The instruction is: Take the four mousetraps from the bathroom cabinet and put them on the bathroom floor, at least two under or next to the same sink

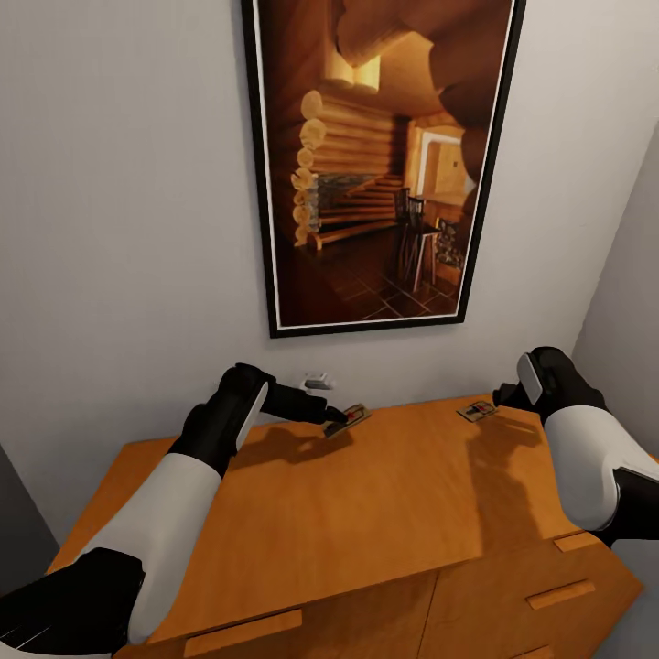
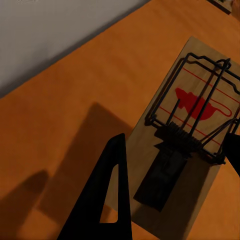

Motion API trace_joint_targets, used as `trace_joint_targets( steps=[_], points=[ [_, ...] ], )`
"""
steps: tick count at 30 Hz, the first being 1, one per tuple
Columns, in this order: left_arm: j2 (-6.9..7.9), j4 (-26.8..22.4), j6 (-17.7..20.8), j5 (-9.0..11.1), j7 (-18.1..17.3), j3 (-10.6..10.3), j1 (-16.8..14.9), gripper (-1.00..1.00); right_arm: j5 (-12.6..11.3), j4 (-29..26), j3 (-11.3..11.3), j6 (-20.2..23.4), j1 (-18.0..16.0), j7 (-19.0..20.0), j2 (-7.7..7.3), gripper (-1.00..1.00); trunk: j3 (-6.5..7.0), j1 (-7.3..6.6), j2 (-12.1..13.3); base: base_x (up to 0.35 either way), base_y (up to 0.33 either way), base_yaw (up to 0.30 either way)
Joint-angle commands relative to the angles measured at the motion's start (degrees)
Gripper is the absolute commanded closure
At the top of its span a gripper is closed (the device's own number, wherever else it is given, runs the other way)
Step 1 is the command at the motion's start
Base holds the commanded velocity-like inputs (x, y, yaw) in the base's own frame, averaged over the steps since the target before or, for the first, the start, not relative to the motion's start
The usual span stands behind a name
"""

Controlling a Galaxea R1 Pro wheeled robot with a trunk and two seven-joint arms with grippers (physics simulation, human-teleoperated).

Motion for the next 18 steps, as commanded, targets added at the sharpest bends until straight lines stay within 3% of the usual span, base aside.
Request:
trace_joint_targets(
  steps=[1,12,18],
  points=[
    [-0.02,0.0,0.2,-0.6,-0.5,0.0,0.0,1.00,0.4,0.0,-0.3,0.2,-0.1,0.5,0.06,-1.00,-0.07,0.00,0.0,0.000,0.000,0.000],
    [0.02,0.1,0.2,-0.5,-0.5,0.0,0.0,1.00,-2.6,-0.8,0.0,0.2,-0.1,1.1,0.51,-1.00,-0.07,0.00,0.0,0.000,0.000,0.000],
    [-0.01,-0.2,0.2,-0.5,-0.5,0.0,-0.1,1.00,-3.0,-2.5,0.1,0.2,-0.1,0.9,2.46,-1.00,-0.07,0.00,0.0,0.000,0.000,0.000]
  ],
)
